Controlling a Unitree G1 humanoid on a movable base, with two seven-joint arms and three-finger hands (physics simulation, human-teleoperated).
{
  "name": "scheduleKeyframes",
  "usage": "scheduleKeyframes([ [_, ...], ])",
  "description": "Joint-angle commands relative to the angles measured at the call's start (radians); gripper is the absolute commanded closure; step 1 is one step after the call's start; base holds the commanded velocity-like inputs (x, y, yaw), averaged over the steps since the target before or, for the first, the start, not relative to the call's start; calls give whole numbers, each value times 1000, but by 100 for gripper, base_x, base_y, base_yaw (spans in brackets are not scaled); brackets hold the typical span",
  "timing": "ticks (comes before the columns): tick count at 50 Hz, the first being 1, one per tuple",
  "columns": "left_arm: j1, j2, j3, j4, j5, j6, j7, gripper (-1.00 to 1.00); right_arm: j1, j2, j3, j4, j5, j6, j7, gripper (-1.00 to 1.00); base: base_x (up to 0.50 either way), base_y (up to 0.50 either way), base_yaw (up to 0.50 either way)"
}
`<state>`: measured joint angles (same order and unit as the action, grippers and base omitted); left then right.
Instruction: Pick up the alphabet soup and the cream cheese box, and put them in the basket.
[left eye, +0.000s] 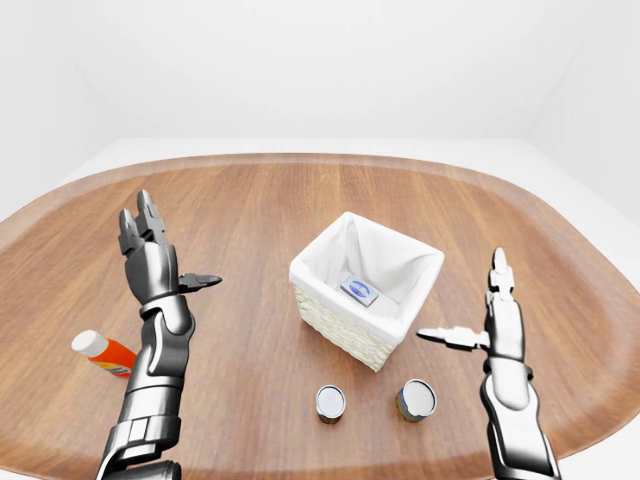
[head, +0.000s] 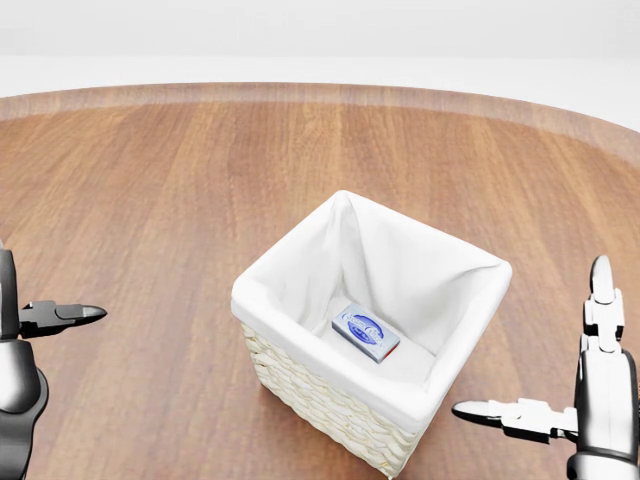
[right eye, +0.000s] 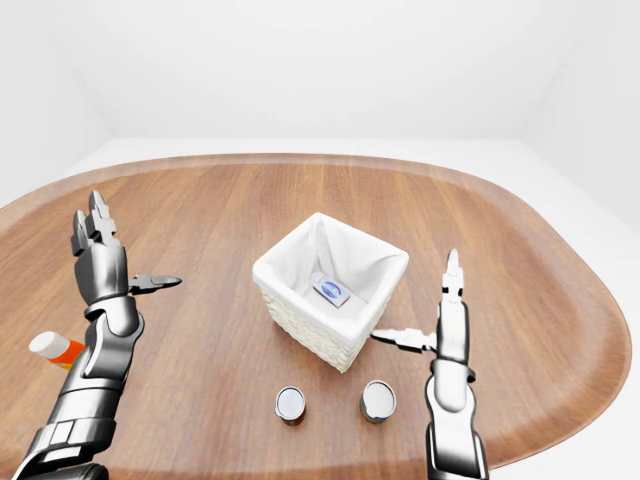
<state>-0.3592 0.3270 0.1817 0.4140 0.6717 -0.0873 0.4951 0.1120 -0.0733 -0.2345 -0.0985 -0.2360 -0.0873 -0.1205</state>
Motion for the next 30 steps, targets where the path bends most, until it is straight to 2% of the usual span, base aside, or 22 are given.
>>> scheduleKeyframes([
  [1,0,0,-2,0,6,0,3,-100,44,6,7,-56,-41,0,87,-100,0,0,0],
  [8,3,-2,-2,-14,11,0,-5,-100,65,4,30,-15,-93,0,158,-100,0,0,0],
  [22,-9,2,-6,21,17,0,8,-100,72,-6,14,60,-131,0,173,-100,0,0,0],
  [30,-12,2,-8,29,16,0,7,-100,108,-13,2,66,-148,0,225,-100,0,0,0],
])
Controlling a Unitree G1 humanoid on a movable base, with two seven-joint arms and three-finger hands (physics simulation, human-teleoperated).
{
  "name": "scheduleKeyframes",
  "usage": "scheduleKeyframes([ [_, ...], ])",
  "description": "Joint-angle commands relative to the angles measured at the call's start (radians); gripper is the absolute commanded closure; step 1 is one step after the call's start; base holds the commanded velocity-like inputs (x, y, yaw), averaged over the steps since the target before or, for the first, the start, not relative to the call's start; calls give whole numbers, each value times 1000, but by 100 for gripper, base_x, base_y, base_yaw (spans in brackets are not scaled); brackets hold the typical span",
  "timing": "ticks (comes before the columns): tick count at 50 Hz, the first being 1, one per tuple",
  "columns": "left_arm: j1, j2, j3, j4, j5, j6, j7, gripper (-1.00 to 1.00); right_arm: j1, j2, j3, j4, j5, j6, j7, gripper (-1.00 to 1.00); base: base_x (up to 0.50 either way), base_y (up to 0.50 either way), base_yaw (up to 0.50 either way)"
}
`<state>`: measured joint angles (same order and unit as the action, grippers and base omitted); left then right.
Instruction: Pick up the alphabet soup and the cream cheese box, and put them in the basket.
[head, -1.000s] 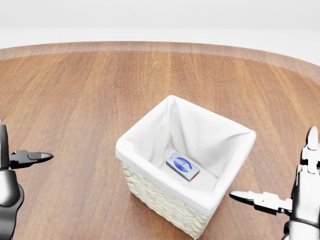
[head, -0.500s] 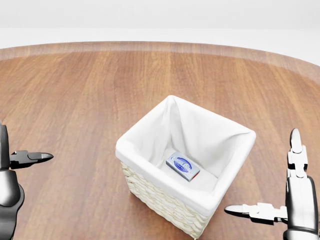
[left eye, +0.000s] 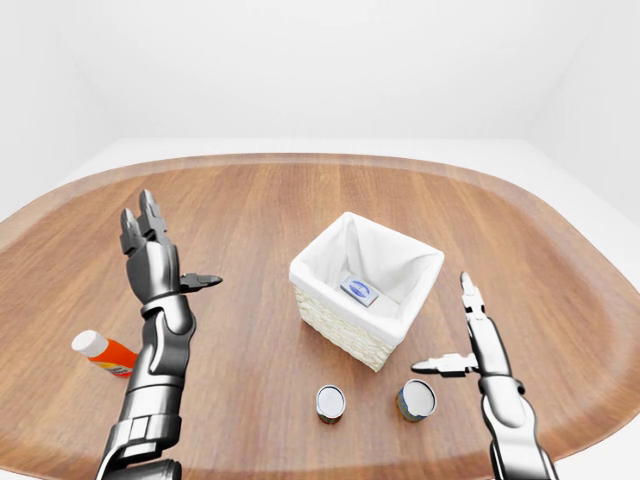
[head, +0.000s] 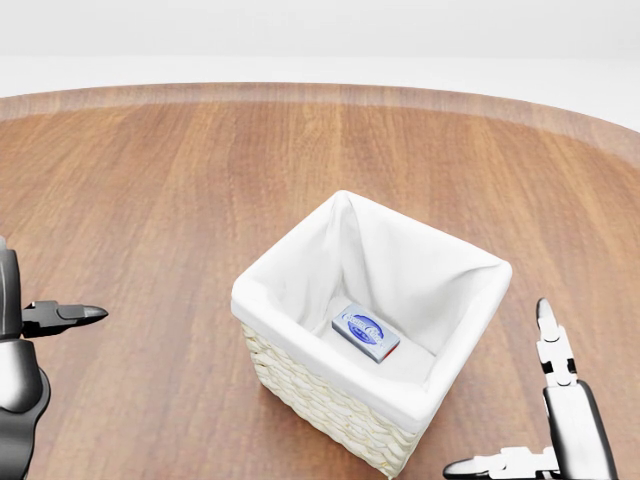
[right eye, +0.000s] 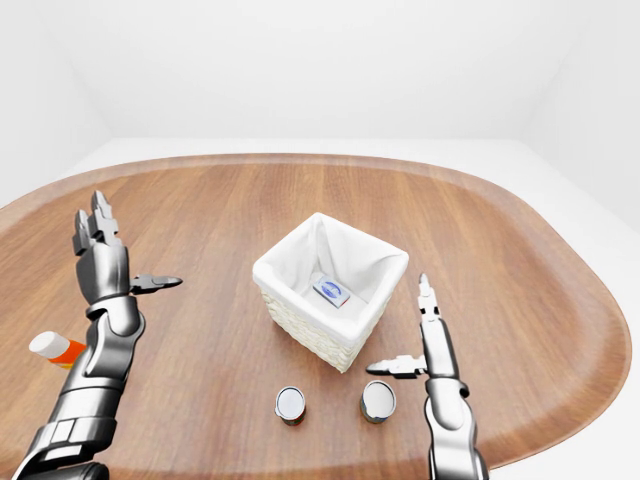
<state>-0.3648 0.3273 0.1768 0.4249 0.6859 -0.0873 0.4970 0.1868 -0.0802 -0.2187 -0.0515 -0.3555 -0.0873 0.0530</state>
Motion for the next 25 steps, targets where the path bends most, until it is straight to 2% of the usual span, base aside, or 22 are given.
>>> scheduleKeyframes([
  [1,-3,1,-3,9,2,0,2,-100,33,-7,-18,21,-27,0,55,-100,0,0,0],
  [14,-4,0,-4,11,8,0,4,-100,53,-8,-69,67,-32,0,55,-100,0,0,0],
  [19,-2,-1,-3,2,6,0,-2,-100,69,-13,-62,93,-46,0,90,-100,0,0,0],
  [22,0,0,-3,3,6,0,0,-100,94,1,-61,44,-10,0,145,-100,0,0,0],
  [25,-2,1,-3,10,6,0,3,-100,86,-3,-62,82,-54,0,139,-100,0,0,0],
])
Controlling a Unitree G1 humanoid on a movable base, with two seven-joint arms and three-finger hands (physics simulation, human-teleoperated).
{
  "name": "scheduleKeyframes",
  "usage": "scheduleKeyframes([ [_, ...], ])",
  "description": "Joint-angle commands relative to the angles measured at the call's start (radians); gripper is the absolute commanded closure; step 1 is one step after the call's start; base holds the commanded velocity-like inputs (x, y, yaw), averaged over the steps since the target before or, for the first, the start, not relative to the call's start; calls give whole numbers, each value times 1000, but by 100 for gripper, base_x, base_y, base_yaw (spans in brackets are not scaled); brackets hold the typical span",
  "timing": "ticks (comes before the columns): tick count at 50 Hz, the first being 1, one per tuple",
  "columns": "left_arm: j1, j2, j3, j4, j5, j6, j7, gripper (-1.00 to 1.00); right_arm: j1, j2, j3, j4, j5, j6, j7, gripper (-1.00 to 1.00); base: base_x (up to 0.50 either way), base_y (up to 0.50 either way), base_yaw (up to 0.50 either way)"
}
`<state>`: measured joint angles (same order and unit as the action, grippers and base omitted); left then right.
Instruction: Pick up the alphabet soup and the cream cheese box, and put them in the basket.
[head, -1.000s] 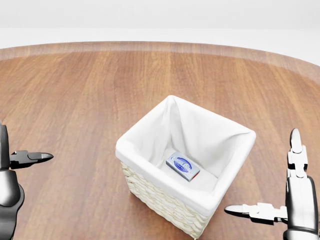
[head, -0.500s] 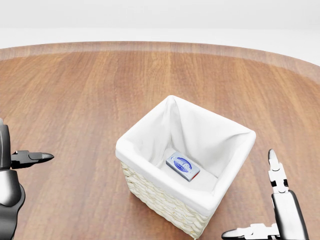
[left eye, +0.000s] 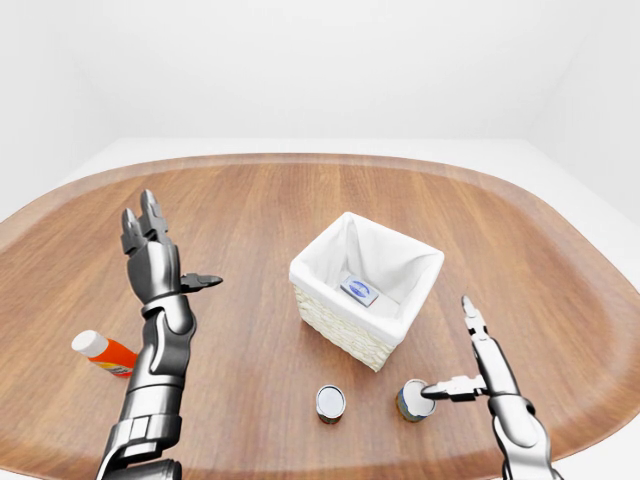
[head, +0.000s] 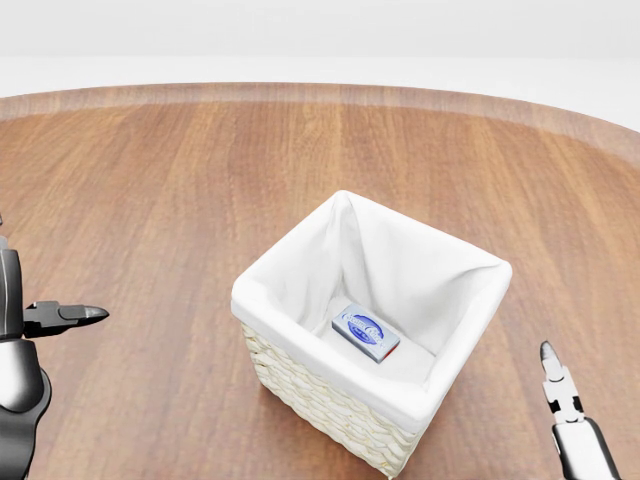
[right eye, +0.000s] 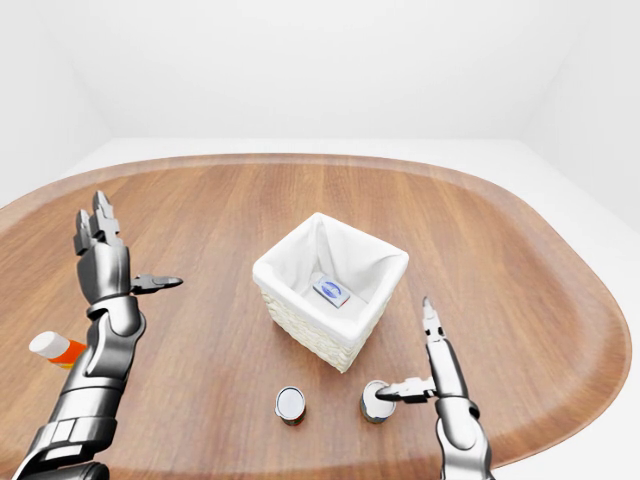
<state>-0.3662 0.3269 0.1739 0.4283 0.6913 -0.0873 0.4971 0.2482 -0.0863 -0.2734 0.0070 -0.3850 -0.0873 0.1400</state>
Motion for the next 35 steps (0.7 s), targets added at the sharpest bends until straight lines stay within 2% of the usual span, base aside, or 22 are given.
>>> scheduleKeyframes([
  [1,0,1,0,3,1,0,2,-100,28,3,-5,28,-27,0,57,-100,0,0,0],
  [11,10,-3,4,-29,-7,0,-15,-100,52,7,9,37,-24,0,123,-100,0,0,0],
  [27,-4,1,-2,14,0,0,4,-100,108,27,18,-22,-43,0,215,-100,0,0,0],
  [35,1,0,-3,4,3,0,0,-100,100,29,18,-1,-80,0,202,-100,0,0,0],
])
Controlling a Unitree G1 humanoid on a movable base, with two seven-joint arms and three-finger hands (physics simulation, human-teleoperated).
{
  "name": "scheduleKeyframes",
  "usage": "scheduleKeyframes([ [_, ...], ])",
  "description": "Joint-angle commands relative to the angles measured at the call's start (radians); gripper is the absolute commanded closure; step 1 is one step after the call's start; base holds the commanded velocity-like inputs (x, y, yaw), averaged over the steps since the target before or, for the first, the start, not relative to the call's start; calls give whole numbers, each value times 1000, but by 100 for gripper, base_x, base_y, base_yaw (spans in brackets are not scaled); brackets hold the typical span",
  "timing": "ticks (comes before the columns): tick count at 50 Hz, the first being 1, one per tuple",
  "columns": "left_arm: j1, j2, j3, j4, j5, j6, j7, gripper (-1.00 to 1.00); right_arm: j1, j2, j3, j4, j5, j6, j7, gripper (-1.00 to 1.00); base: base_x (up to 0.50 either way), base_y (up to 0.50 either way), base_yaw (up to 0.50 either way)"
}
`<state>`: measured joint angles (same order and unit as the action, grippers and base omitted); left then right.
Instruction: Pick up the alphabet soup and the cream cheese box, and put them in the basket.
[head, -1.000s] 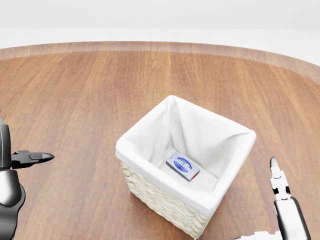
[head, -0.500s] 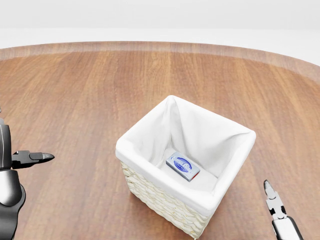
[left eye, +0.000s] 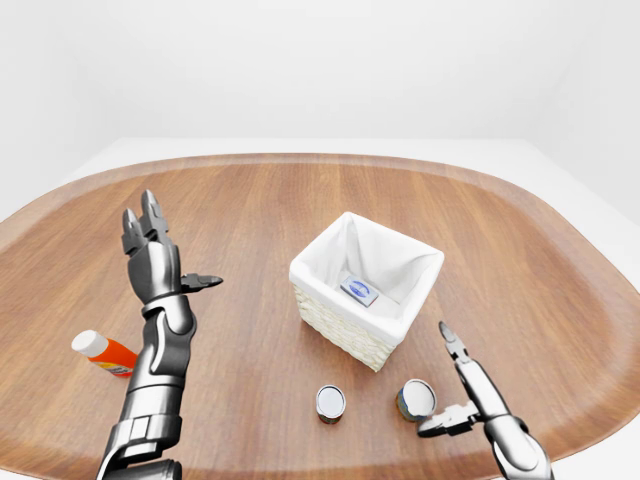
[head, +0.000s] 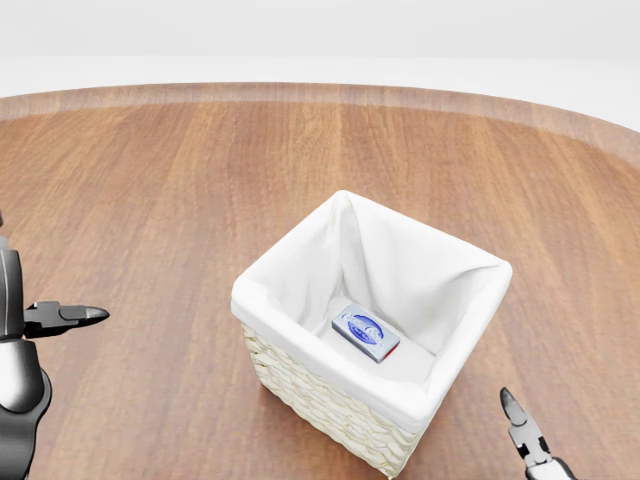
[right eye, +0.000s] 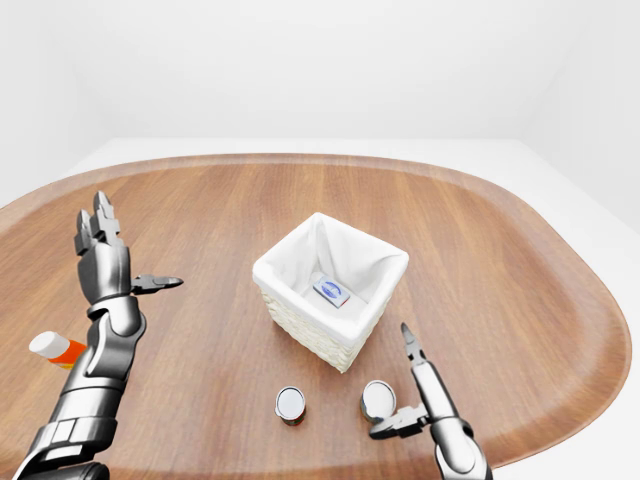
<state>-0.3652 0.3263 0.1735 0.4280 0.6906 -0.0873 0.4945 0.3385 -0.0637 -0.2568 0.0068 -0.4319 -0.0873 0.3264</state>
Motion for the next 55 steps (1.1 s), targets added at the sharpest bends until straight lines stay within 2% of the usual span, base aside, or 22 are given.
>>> scheduleKeyframes([
  [1,5,-2,-1,-12,3,0,-6,-100,15,6,5,-1,-38,0,19,-100,0,0,0],
  [13,-1,1,-3,-1,16,0,6,-100,-7,-18,36,92,-106,0,-41,-100,0,0,0],
  [26,-6,3,-8,23,31,0,22,-100,-27,-39,61,158,-119,0,-77,-100,0,0,0],
  [32,-9,4,-8,30,29,0,24,-100,-73,-59,82,257,-144,0,-138,-100,0,0,0],
  [39,-4,2,-4,7,20,0,11,-100,-69,-60,100,228,-121,0,-125,-100,0,0,0],
  [43,-10,4,-9,32,25,0,26,-100,-78,-64,107,254,-116,0,-127,-100,0,0,0],
  [48,1,-1,-3,-7,18,0,5,-100,-103,-74,111,302,-114,0,-142,-100,0,0,0],
  [55,-13,4,-8,34,21,0,24,-100,-112,-77,128,316,-115,0,-144,-100,0,0,0],
])
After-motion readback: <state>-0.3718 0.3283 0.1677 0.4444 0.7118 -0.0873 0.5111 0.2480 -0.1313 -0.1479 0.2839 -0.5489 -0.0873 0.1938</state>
